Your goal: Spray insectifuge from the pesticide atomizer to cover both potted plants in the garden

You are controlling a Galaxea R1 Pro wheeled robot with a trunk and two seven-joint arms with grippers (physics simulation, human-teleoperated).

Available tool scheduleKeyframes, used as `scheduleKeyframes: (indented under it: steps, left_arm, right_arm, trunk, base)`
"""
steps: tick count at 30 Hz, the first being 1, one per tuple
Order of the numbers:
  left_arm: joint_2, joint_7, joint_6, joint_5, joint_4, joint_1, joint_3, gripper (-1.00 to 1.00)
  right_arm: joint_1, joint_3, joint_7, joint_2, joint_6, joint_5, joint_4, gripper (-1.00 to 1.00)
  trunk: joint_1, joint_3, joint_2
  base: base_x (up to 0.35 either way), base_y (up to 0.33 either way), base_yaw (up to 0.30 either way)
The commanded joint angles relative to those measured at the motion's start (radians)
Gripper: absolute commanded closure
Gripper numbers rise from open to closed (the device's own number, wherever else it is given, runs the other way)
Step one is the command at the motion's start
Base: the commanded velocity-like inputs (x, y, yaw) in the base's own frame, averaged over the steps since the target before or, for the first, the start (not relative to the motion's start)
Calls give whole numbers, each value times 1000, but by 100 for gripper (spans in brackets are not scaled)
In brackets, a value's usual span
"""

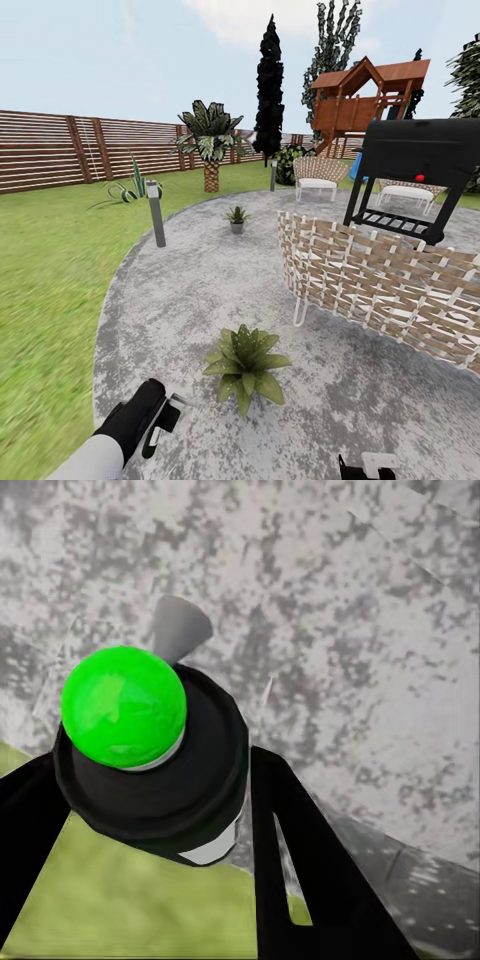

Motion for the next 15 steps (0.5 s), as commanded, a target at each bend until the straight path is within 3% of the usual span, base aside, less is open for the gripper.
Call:
scheduleKeyframes:
  steps: [1, 4, 8, 10, 15]
  left_arm:
    - [14, -9, 5, -5, -2, -1, -1, 100]
    - [28, -8, 1, -5, 6, 2, -3, 100]
    - [5, -5, -15, -4, 34, 34, -10, 100]
    - [-32, -1, -34, -4, 36, 43, -18, 100]
    - [-32, 3, -33, -2, 25, 42, -19, 100]
  right_arm:
    - [-1, -5, -6, 0, -3, 10, 2, -100]
    - [-1, -5, -6, 0, -3, 10, 2, -100]
    - [-1, -5, -6, 0, -3, 10, 2, -100]
    - [-1, -5, -6, 0, -3, 10, 2, -100]
    - [-1, -5, -5, 0, -3, 10, 2, -100]
  trunk:
    - [0, -1, 0]
    - [0, -1, 0]
    - [0, -1, 0]
    - [0, -1, 0]
    - [0, -1, 0]
  base:
    - [0, 0, 0]
    - [0, 0, 0]
    - [0, 0, 0]
    - [0, 0, 0]
    - [0, 0, -87]
